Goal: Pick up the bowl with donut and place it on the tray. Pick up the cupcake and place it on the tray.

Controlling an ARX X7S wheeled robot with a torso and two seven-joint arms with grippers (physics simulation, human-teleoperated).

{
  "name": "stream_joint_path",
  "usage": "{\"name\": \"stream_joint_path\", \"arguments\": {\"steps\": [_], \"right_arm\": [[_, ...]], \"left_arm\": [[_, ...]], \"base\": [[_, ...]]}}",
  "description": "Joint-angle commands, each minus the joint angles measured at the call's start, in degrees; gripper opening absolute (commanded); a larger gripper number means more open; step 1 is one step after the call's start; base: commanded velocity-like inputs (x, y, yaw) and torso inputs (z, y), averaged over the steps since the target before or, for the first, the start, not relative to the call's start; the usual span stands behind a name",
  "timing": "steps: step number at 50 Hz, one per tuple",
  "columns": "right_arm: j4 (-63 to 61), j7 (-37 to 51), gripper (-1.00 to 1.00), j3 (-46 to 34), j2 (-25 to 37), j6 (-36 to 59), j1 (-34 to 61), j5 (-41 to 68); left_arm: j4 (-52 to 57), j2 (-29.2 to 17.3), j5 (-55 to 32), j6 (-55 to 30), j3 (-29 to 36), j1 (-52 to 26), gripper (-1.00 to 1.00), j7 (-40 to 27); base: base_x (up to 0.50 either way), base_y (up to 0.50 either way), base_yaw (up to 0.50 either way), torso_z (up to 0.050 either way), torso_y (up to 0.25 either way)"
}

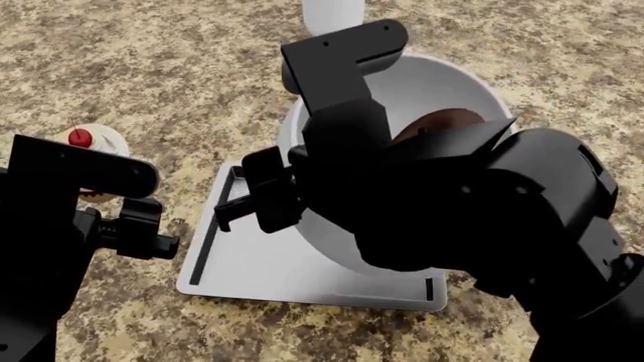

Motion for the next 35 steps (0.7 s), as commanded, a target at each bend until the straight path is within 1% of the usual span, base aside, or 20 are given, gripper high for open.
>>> {"name": "stream_joint_path", "arguments": {"steps": [1, 35], "right_arm": [[5.5, -3.5, -1.0, 0.1, -1.5, -2.3, 0.6, -4.4], [7.7, -5.7, -1.0, -1.7, -1.7, -4.1, -0.8, -6.7]], "left_arm": [[-3.0, 0.8, -1.3, 2.9, -1.1, -0.1, -1.0, 1.0], [-4.3, 0.9, -2.1, 4.2, -0.4, -0.1, -1.0, 0.5]], "base": [[0.0, 0.0, 0.0, 0.0, 0.0], [0.0, 0.0, 0.0, 0.0, 0.001]]}}
